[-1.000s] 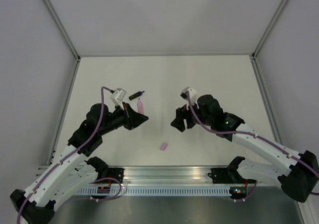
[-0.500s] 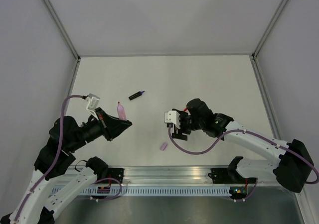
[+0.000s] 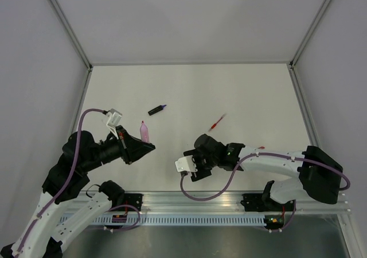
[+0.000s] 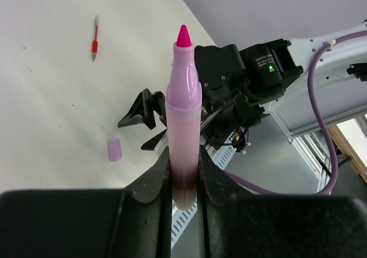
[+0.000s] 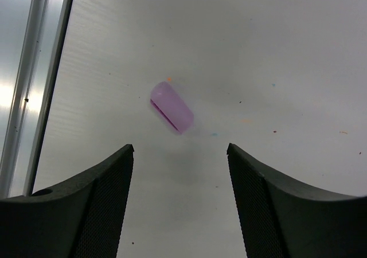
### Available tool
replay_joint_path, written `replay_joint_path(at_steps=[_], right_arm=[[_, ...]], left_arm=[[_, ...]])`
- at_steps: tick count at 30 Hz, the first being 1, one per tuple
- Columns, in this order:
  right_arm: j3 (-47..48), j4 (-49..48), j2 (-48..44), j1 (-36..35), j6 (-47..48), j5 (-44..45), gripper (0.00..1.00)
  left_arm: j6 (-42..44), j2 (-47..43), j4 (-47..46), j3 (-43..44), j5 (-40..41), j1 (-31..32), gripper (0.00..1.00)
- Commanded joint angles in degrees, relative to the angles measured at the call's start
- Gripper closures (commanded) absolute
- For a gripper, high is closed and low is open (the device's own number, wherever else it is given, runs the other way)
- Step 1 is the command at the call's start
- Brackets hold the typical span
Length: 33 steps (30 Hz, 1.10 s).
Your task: Insert the pens into the pen caps
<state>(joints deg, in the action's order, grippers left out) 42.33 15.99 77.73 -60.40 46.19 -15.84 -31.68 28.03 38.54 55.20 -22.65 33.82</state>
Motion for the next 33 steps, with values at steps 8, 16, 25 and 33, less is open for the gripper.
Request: replay_joint_path(at_steps=[8, 16, 25, 33], right_arm=[[1.7, -4.92, 7.86, -6.31, 3.55, 7.22, 0.38], [4.61, -2.19, 10.94, -6.57, 5.22, 8.1, 0.44], [5.48, -2.01, 13.23, -6.83, 6.28, 7.76, 0.49], [6.19, -1.84, 15.69, -6.83, 6.89, 7.22, 0.57]], left_arm=[[-2.86, 3.34, -3.22, -1.94, -0.99, -0.07, 0.98], [-2.16, 5.8, -1.37, 0.61, 1.91, -0.07, 0.98], [-2.16, 7.65, -2.33, -0.27, 3.4, -0.07, 0.98], [-2.51, 7.91, -3.56, -1.32, 3.41, -0.07, 0.98]])
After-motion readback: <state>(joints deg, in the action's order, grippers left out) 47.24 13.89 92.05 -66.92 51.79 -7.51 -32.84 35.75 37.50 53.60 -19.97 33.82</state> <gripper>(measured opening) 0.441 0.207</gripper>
